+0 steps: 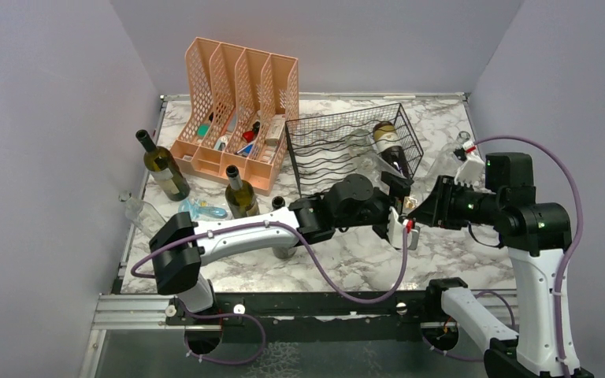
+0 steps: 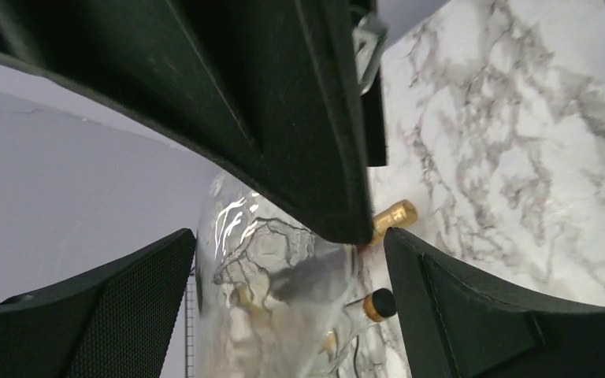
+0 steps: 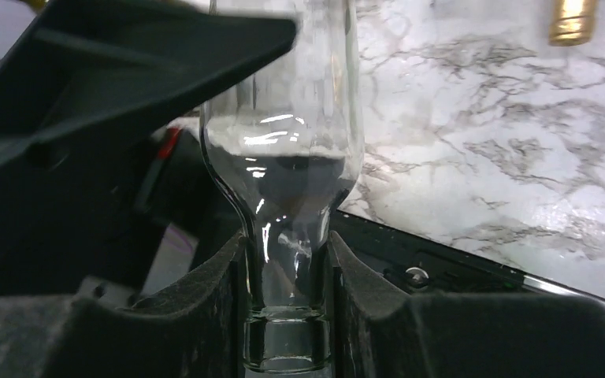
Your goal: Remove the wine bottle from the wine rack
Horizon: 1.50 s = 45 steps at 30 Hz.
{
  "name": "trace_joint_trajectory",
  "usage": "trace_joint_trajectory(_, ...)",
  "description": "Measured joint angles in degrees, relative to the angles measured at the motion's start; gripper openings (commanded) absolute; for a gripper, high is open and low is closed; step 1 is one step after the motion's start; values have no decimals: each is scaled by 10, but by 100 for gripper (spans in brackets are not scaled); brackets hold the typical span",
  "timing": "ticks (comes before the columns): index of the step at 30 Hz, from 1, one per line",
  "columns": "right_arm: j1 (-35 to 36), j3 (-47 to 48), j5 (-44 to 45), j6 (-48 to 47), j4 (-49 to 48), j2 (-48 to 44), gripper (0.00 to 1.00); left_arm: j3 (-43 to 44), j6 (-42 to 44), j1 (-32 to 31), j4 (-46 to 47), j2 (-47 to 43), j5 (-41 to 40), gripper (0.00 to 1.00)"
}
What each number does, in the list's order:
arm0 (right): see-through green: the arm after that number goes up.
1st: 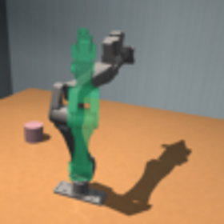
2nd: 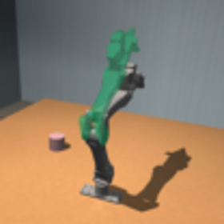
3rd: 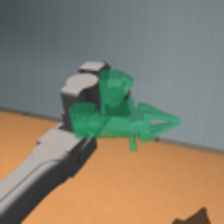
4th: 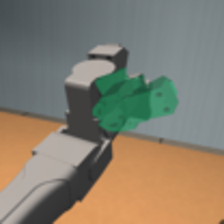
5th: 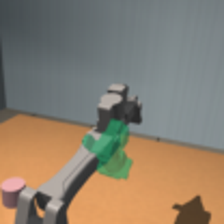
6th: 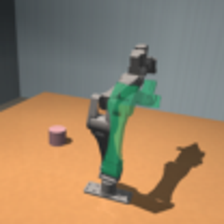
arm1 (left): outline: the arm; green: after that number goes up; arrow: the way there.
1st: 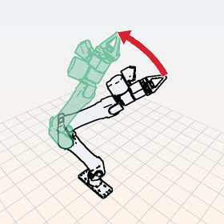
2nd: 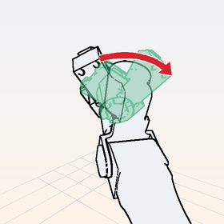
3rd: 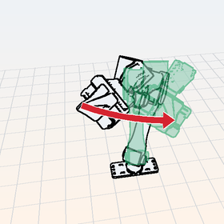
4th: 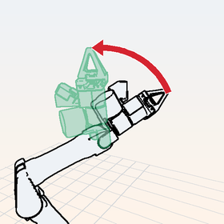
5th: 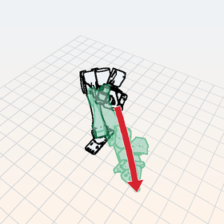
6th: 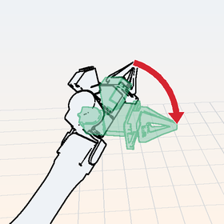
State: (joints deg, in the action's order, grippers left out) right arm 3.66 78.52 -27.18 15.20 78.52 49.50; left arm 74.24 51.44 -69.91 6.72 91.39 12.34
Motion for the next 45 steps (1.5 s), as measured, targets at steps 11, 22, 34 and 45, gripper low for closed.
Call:
trace_joint_trajectory(11, 29, 11, -4, 14, -1, -9, 57, 1, 12, -2, 53, 33, -67, 25)
trace_joint_trajectory(22, 32, -23, 86, 35, -154, -53, 62, 1, -226, 5, 65, 33, -78, 19)
trace_joint_trajectory(34, 35, -101, 85, 64, -267, -65, 1, 22, -365, 17, 4, 45, -72, 55)
trace_joint_trajectory(45, 36, -112, 311, 98, -210, -38, 1, 51, -454, 29, 14, 18, -52, 99)
